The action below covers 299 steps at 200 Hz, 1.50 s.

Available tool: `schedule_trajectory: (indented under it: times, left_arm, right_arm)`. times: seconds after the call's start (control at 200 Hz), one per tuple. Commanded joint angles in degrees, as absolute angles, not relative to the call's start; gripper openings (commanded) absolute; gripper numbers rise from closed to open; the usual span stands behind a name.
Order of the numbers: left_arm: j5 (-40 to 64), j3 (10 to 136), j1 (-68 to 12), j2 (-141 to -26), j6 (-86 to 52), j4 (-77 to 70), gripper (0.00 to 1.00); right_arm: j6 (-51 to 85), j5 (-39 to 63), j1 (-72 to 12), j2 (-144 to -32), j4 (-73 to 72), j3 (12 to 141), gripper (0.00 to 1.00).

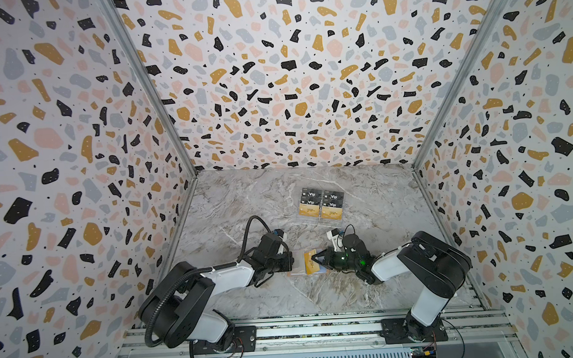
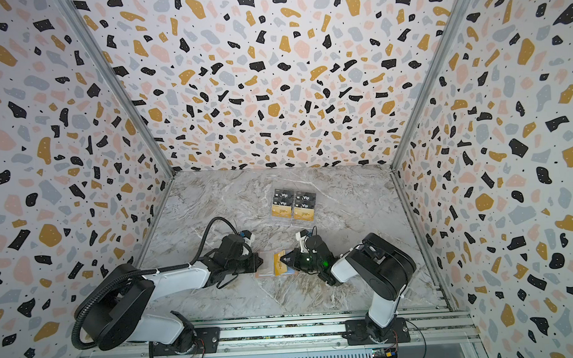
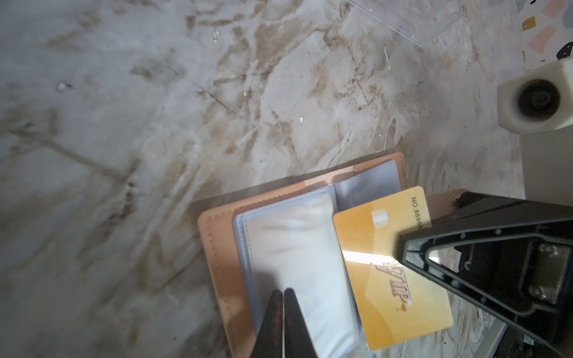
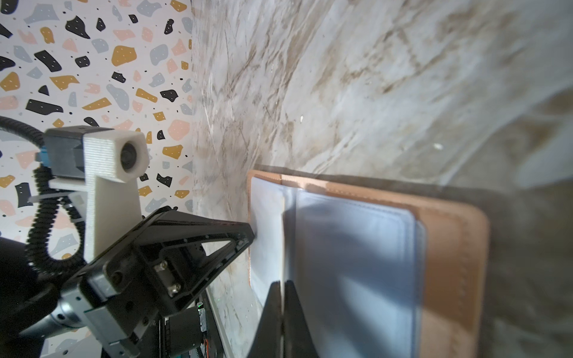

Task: Insert credit cards into a card holder
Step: Insert the credit card into the card slot.

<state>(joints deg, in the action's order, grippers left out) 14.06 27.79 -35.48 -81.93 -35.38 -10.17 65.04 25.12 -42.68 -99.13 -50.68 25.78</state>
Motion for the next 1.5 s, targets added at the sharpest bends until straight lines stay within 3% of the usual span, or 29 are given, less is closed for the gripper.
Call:
schedule_trajectory:
  times: [0.0,1.492]
  left_arm:
    - [13.5,27.1,-35.8,-81.6,-35.4,-7.9,0.09]
    - [13.5,27.7,-35.8,-81.8,-35.1,-6.6,0.1]
  right_arm:
    - [64.0,25.6,-43.0,-97.2,-49.6,25.8,0.0]
    - [62.0,28.4,-43.2,-99.7,-47.9,28.5,0.0]
